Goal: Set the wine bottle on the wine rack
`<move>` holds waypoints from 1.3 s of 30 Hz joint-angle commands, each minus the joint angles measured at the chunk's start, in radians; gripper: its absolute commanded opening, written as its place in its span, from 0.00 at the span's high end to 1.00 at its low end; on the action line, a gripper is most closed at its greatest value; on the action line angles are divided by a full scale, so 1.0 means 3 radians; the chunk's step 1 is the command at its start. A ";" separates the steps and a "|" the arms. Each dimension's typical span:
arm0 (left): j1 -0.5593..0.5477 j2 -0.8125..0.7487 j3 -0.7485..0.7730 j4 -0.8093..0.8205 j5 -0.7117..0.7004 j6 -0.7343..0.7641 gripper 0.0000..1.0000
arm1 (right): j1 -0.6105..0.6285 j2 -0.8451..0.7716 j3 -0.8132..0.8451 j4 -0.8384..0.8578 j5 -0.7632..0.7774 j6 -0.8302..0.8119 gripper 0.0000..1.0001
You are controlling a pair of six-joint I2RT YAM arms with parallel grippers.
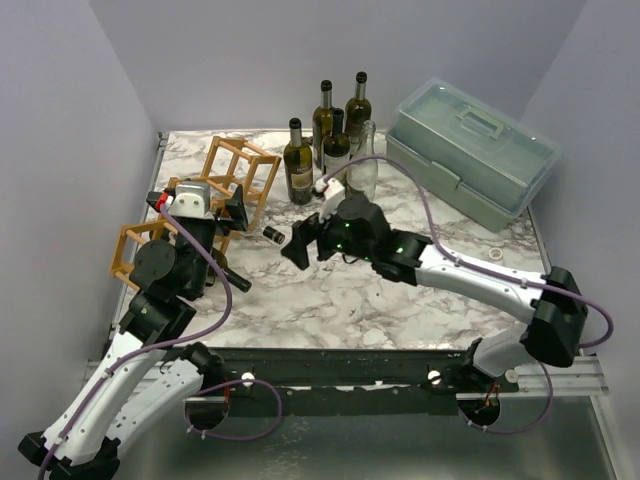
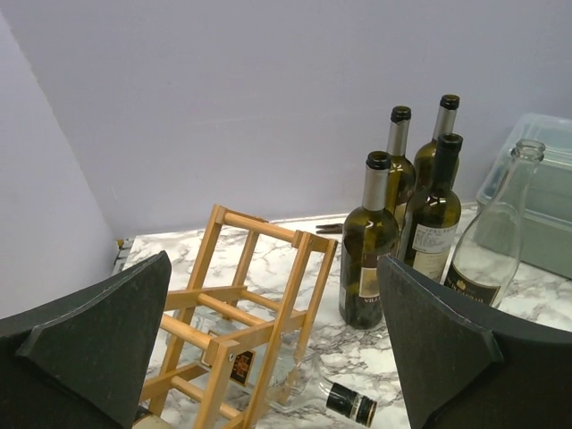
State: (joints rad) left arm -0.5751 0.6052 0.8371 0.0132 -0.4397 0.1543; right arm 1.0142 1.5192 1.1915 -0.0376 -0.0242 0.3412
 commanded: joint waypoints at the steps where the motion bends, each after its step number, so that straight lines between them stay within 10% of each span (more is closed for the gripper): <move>1: 0.0029 0.0016 -0.0024 0.0094 -0.0160 -0.0059 0.01 | -0.0279 -0.0385 -0.0205 -0.0207 0.0500 -0.0117 0.02; 14: 0.0035 0.0120 -0.0024 0.0094 -0.0127 -0.0070 0.01 | -0.0996 -0.0260 0.0380 -0.0534 0.0750 -0.0176 0.02; 39: 0.0045 0.0206 -0.0020 0.0075 0.0004 -0.0110 0.01 | -0.1085 0.2241 0.3385 -0.0527 0.0628 -0.0605 0.18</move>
State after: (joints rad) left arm -0.5686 0.6651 0.8349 0.0212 -0.4599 0.1364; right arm 0.6983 2.1139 2.1323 -0.1871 0.1585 0.1818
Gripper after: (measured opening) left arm 0.986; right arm 0.834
